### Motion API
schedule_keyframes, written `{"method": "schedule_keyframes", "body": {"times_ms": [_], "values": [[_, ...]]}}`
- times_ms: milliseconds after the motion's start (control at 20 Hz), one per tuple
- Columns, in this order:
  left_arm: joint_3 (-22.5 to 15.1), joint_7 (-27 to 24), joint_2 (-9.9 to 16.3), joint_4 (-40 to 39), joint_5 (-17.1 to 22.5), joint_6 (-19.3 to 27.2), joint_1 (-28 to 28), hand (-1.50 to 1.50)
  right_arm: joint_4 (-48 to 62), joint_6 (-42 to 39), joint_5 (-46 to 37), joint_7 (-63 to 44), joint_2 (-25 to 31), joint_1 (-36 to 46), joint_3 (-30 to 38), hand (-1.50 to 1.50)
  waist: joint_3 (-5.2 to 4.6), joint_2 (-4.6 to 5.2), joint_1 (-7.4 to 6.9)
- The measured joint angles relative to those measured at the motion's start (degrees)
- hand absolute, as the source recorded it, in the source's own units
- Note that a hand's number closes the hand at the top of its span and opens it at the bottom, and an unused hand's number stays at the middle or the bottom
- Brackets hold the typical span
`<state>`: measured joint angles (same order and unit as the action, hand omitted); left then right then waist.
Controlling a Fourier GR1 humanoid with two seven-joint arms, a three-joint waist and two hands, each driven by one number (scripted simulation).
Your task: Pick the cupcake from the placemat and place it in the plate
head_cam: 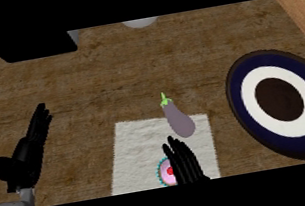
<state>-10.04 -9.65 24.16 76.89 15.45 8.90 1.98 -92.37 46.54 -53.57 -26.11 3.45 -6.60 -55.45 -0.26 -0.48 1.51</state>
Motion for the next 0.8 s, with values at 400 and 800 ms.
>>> {"method": "schedule_keyframes", "body": {"times_ms": [400, 800], "values": [[0.2, -0.7, -0.7, -1.8, -0.6, -1.2, 1.1, 0.0, -9.2, -25.4, -12.2, -19.6, -0.3, -2.8, -0.8, -1.5, 0.06, 0.27, -0.6], [1.7, -0.5, -1.0, -1.9, -1.2, -2.9, 1.5, 0.0, -9.2, -38.2, -14.6, -29.1, 0.8, -0.9, -1.4, -1.5, 0.2, 0.44, -1.42]]}}
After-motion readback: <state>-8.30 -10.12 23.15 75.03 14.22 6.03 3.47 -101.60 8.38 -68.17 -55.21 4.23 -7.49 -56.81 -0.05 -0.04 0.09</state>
